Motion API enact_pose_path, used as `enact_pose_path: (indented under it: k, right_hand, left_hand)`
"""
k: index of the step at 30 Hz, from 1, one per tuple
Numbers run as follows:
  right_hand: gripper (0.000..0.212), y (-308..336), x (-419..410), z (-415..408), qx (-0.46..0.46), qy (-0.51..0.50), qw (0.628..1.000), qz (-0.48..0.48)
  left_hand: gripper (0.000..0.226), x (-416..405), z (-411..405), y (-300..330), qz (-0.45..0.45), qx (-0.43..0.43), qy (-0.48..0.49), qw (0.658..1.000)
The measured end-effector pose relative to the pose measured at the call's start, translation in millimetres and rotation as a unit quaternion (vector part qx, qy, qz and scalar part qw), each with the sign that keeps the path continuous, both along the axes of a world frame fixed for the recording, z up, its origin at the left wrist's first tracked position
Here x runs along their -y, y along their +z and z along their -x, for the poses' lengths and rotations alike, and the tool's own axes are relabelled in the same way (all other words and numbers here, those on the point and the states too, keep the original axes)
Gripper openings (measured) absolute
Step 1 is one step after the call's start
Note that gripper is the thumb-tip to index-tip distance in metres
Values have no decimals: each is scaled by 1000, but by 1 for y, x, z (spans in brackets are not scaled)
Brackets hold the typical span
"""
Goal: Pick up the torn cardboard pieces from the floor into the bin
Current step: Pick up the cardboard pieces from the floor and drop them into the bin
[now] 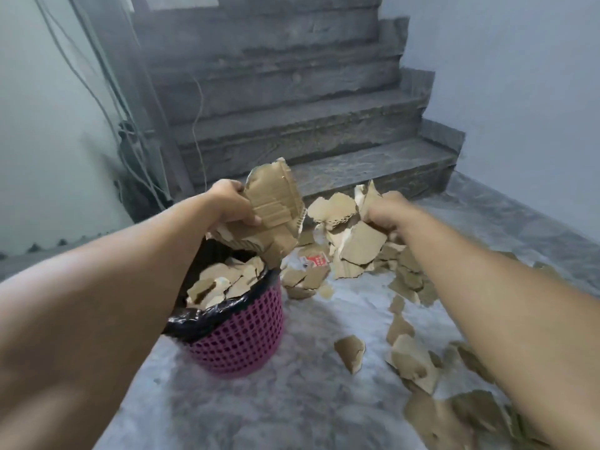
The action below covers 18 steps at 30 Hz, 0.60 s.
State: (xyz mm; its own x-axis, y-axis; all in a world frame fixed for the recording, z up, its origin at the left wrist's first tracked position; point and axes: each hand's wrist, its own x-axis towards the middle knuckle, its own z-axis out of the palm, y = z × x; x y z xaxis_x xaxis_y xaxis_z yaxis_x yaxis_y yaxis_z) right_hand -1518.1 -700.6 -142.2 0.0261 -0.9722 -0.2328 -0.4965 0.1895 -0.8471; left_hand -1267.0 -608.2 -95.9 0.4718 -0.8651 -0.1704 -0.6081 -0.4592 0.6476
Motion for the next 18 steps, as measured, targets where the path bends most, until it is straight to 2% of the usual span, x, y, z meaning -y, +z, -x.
enact_pose_path:
  k: [5, 8, 11, 13, 15, 18]
  right_hand:
    - [30, 25, -27, -92, 39, 60, 997, -7]
    - [34, 22, -37, -139, 74, 78, 994, -31]
    - [41, 8, -43, -178, 96, 72, 993, -17]
    - [49, -11, -40, -199, 82, 89, 993, -17]
    - [45, -30, -41, -209, 36, 134, 990, -26]
    - [39, -45, -43, -202, -18, 150, 988, -29]
  left_hand:
    - [60, -57, -64, 16, -37, 19, 64, 997]
    - [57, -76, -93, 9, -37, 22, 94, 995]
    - [55, -80, -113, -11, -17, 6, 123, 992]
    - [53, -79, -123, -31, -29, -32, 121, 992]
    - [50, -79, -128, -52, -72, -67, 108, 989]
    - [45, -82, -130, -73, -121, -28, 81, 989]
